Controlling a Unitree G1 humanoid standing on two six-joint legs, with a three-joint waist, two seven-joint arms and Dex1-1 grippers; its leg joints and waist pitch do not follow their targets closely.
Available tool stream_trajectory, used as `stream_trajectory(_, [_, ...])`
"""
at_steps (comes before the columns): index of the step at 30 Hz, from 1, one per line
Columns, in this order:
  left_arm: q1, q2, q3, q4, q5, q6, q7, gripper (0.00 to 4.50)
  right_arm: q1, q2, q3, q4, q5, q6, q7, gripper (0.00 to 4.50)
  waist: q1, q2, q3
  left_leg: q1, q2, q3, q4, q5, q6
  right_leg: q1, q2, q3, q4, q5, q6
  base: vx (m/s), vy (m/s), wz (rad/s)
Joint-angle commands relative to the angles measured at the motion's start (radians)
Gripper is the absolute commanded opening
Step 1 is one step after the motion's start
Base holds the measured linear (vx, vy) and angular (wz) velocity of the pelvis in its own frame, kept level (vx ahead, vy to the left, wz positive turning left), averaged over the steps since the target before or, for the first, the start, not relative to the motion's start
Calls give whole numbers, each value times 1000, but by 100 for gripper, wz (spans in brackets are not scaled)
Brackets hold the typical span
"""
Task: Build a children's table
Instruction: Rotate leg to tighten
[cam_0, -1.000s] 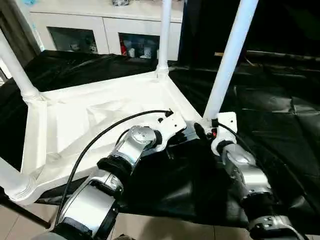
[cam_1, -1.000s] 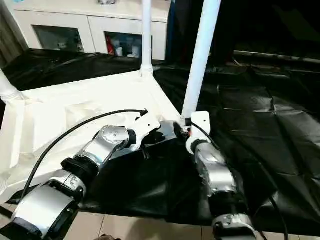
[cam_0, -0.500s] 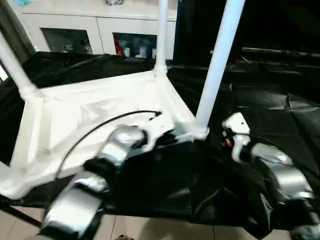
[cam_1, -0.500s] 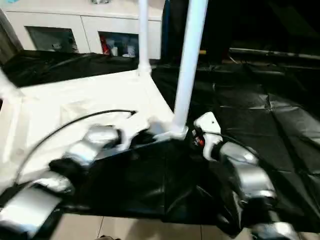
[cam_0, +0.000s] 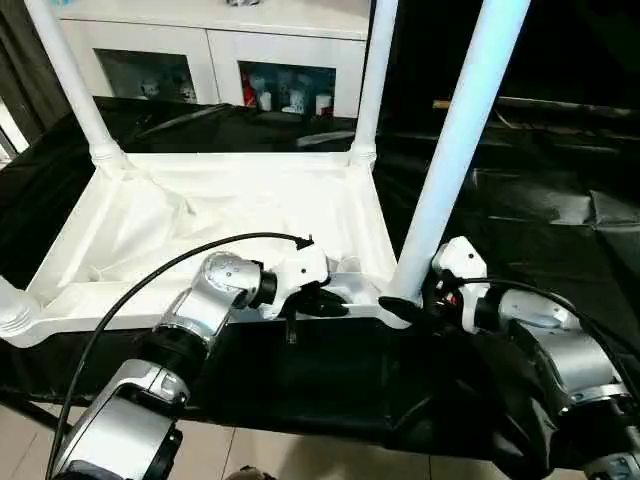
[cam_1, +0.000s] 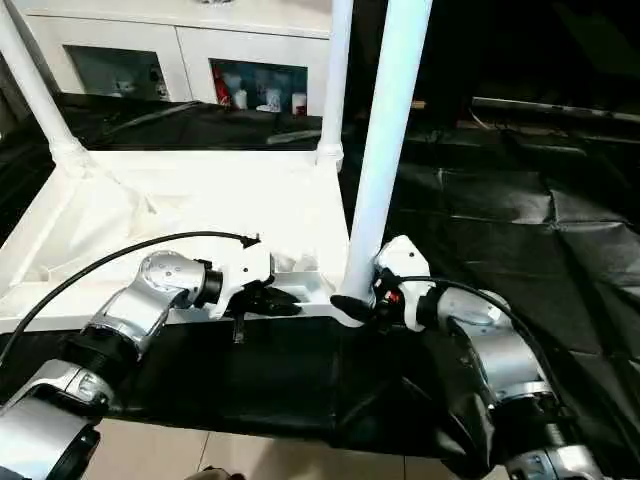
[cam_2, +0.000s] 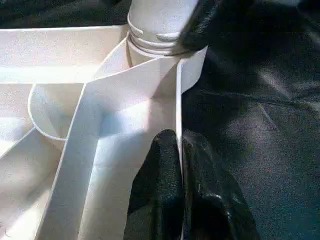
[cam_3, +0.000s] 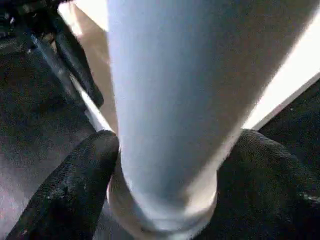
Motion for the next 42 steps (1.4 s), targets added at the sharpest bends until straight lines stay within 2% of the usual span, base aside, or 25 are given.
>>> stream_trajectory(1, [20,-13,-13,-17,-25,-4,-20,0,20,-34,-24,-53,5,14,14,388,-1,-14,-56,27,71,-38,-65,-196,52,33,-81,45,-74,-125,-229,0,0,0])
stream_trajectory(3, [21,-10,-11,-26,-26,2,-26,0,54,-67,-51,-102,21,28,28,388,-1,-11,-55,26,69,-37,-63,-200,62,33,-81,45,-77,-129,-227,0,0,0])
stream_trajectory(5, [21,-9,-10,-27,-25,1,-25,0,69,-78,-63,-119,29,34,31,388,-2,-15,-55,26,70,-38,-63,-206,62,33,-81,44,-79,-146,-226,0,0,0])
stream_trajectory(6, [22,-9,-9,-27,-26,-1,-26,0,78,-80,-69,-124,34,36,31,388,-3,-12,-55,26,69,-38,-64,-211,60,33,-80,44,-80,-157,-226,0,0,0])
stream_trajectory(7, [22,-8,-10,-27,-28,0,-32,0,89,-81,-75,-127,38,37,29,388,-3,-5,-54,27,70,-39,-64,-217,57,32,-81,44,-80,-162,-228,0,0,0])
stream_trajectory(9, [22,-7,-9,-29,-28,0,-33,0,97,-78,-73,-131,41,37,27,388,-7,-8,-56,27,69,-39,-64,-225,52,32,-79,43,-81,-159,-234,0,0,0])
stream_trajectory(12, [23,-4,-10,-33,-26,2,-31,0,117,-73,-64,-153,49,47,21,388,-4,-8,-57,25,69,-39,-62,-206,61,34,-78,43,-77,-122,-241,0,0,0])
stream_trajectory(15, [26,-4,-9,-36,-27,6,-31,0,124,-65,-59,-170,49,57,15,388,-5,-7,-57,27,69,-39,-62,-208,62,33,-79,42,-77,-127,-243,0,0,0])
stream_trajectory(20, [25,-7,-8,-36,-32,9,-31,0,62,-10,-55,-92,20,23,-52,388,-8,-6,-58,28,68,-39,-62,-207,48,31,-79,42,-76,-136,-248,0,0,0])
stream_trajectory(23, [24,-7,-9,-36,-31,9,-30,0,28,8,-29,-44,-6,14,-62,388,-9,-4,-59,29,69,-38,-61,-200,45,32,-78,42,-72,-106,-255,0,0,0])
stream_trajectory(25, [23,-7,-8,-34,-29,6,-25,0,-3,32,-10,5,-18,4,-65,388,-9,-7,-60,27,67,-37,-59,-185,49,34,-78,42,-67,-77,-261,0,0,0])
stream_trajectory(30, [22,-7,-5,-31,-29,7,-16,0,-35,58,15,64,-35,-15,-56,388,-7,-6,-60,28,68,-37,-58,-183,49,34,-79,42,-67,-82,-262,0,0,0])
stream_trajectory(31, [22,-7,-5,-31,-29,7,-16,0,-40,60,19,71,-39,-18,-55,370,-7,-8,-61,26,68,-37,-59,-179,51,35,-78,42,-65,-75,-262,0,0,0])
stream_trajectory(33, [22,-7,-4,-32,-28,8,-13,0,-46,64,20,80,-37,-20,-54,370,-7,-7,-60,26,68,-37,-59,-183,53,35,-79,42,-66,-79,-259,0,0,0])
stream_trajectory(37, [20,-6,-2,-29,-28,8,-9,0,-61,69,19,103,-30,-25,-46,331,-8,-7,-58,29,68,-37,-60,-207,43,33,-79,42,-70,-130,-253,0,0,0])
stream_trajectory(38, [19,-6,-2,-29,-28,8,-8,0,-62,68,18,107,-30,-27,-43,313,-9,-5,-59,29,69,-38,-60,-211,39,32,-79,43,-70,-129,-252,0,0,0])
stream_trajectory(42, [16,-5,-1,-24,-28,6,-8,0,-64,67,17,117,-30,-32,-38,288,-10,-6,-59,27,67,-37,-59,-204,43,33,-78,43,-68,-105,-255,0,0,0])
